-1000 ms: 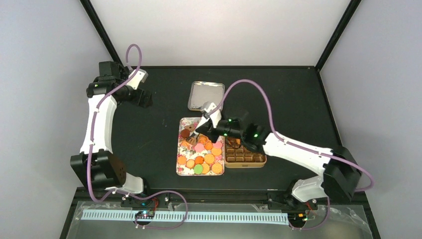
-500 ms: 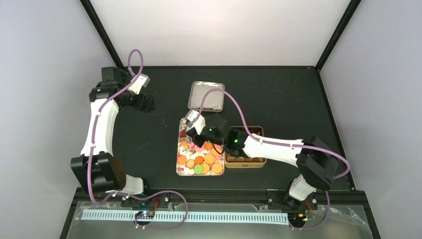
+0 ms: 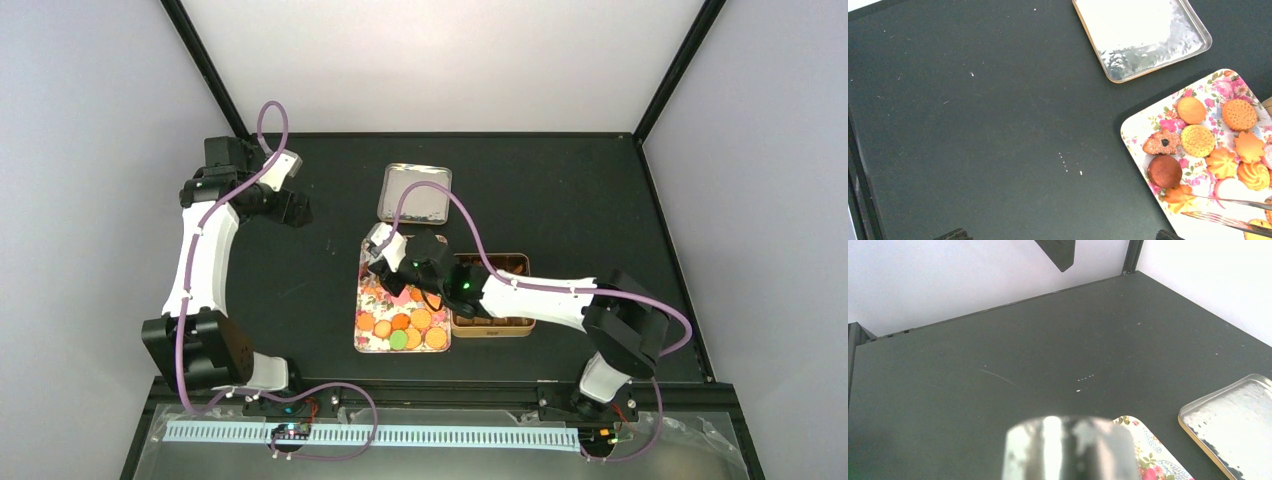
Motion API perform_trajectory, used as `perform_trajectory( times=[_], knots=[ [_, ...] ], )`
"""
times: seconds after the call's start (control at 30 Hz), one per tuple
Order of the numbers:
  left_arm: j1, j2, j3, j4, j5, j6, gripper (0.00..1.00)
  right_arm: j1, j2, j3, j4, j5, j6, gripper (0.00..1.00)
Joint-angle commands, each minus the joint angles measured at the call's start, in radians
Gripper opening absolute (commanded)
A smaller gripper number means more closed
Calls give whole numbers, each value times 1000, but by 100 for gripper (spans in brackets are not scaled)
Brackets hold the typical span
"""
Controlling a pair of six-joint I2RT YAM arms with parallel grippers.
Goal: Pack the cookies
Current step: Pick up the fake cookies from the plate.
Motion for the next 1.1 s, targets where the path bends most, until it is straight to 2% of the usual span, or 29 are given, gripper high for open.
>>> perform_trajectory(
  times=[0.0,0.37,0.83,0.93,1.07],
  knots=[
    [6,-20,1,20,21,-2,99,17,23,28,69,31,-14,26],
    [6,-21,-4,24,21,6,98,35,41,2,80,67,-29,34],
    [5,-22,-5,23,32,5,98,77,81,-24,101,105,-57,35],
    [5,-23,-6,20,26,10,97,79,89,-24,114,98,-44,32],
    [5,-28,-7,22,24,15,97,82,90,-27,127,112,-38,21]
  ],
)
